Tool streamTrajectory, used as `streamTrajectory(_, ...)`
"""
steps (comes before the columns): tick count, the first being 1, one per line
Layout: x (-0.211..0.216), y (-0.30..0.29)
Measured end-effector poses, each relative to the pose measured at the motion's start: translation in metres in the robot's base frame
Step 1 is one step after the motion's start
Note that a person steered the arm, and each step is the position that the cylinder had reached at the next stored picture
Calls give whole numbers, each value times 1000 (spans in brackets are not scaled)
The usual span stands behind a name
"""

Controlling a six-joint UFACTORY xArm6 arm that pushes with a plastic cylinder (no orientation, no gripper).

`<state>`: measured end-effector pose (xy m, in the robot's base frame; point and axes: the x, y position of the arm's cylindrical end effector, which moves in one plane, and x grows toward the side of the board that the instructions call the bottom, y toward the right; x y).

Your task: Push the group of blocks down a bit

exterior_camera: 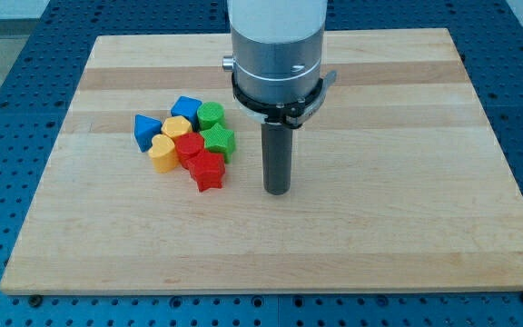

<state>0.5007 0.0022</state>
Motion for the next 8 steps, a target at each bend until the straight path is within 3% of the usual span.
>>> streamTrajectory(2,-27,0)
streamTrajectory(3,-96,-1)
streamTrajectory(5,-139,-20)
streamTrajectory(8,-154,-63)
